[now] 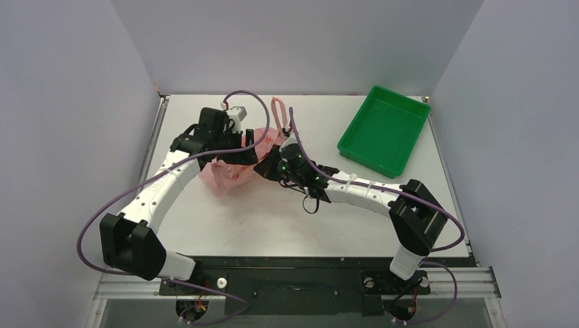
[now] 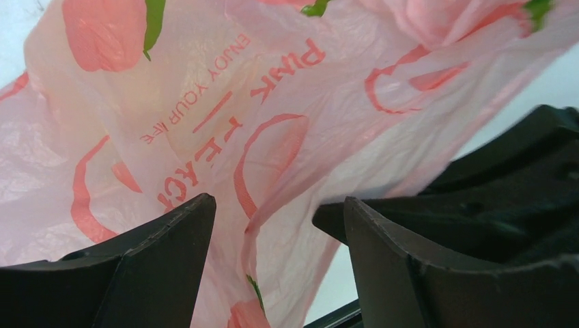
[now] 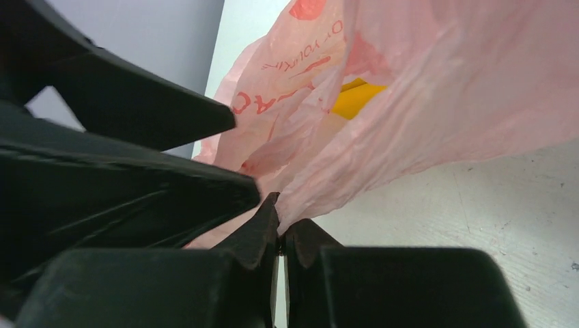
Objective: Take the fake fruits out of the plastic bag
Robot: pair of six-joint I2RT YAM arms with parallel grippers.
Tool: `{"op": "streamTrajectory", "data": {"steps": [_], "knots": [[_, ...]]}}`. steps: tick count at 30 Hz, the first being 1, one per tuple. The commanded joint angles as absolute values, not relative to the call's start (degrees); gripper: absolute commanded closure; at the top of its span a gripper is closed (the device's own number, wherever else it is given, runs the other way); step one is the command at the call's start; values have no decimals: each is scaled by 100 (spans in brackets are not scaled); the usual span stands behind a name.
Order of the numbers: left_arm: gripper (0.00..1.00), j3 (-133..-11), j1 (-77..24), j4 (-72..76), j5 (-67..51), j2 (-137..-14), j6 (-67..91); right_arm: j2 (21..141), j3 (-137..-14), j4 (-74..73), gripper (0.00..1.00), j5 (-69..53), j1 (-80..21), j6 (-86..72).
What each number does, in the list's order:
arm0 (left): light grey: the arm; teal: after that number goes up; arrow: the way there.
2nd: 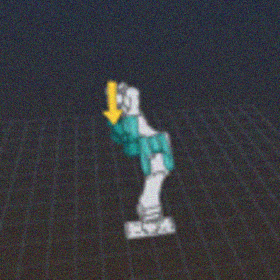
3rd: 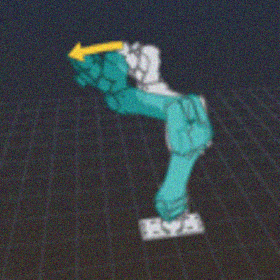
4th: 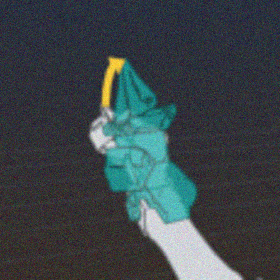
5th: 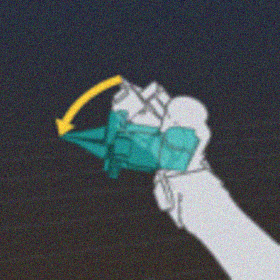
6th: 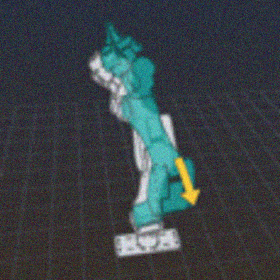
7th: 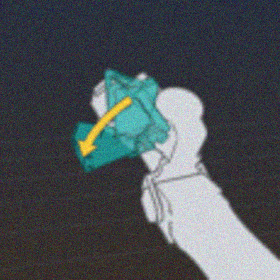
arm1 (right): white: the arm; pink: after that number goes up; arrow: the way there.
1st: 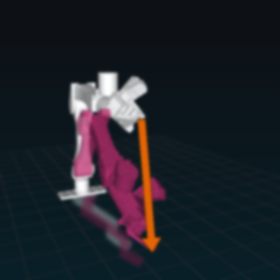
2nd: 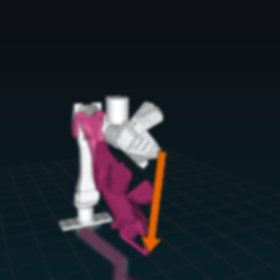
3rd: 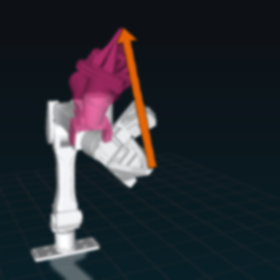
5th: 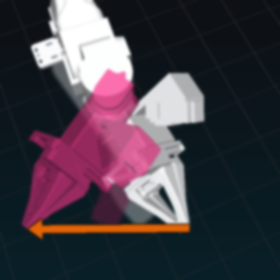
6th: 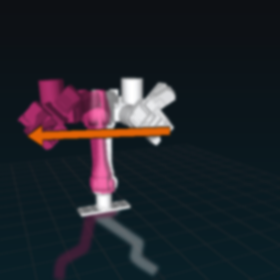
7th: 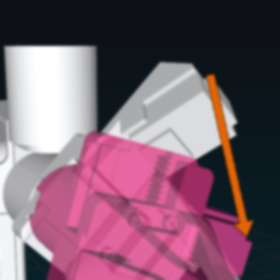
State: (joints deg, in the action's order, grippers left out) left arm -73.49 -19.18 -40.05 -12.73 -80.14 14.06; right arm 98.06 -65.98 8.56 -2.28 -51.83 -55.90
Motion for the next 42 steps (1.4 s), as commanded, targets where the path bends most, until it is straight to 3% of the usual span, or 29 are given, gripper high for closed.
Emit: {"op": "streamTrajectory", "data": {"steps": [1, 7, 11, 13, 15, 19, 23, 32, 42], "knots": [[33, -7288, -2050, -3734, -861, -8258, 1265, 9495, -6523, 1279, 100, -359, -5176, -5353], [33, -7344, -2494, -3636, -165, -8720, 1171, 9382, -6364, 1341, 100, -366, -5160, -5359], [42, -7414, -2543, -3454, 533, -8987, 1208, 9321, -6259, 1353, 100, -332, -5146, -5354], [52, -7664, -2532, -3519, 989, -9141, 1235, 9298, -6209, 1319, 100, -318, -5142, -5310], [76, -7895, -2469, -3598, 1352, -9245, 1278, 9283, -6156, 1266, 100, -281, -5130, -5242], [100, -8380, -2242, -3743, 1774, -9228, 1328, 9222, -5919, 1244, 100, -175, -5119, -5109], [100, -8686, -1814, -3720, 1873, -8934, 1290, 9131, -5668, 1195, 100, -54, -5099, -4922], [100, -9091, -712, -3859, 604, -8722, 1125, 9185, -4998, 824, 100, 874, -5061, -4669], [100, -9027, 52, -3731, -835, -9085, 1499, 9810, -4873, 1008, 100, 890, -4827, -4678]]}}
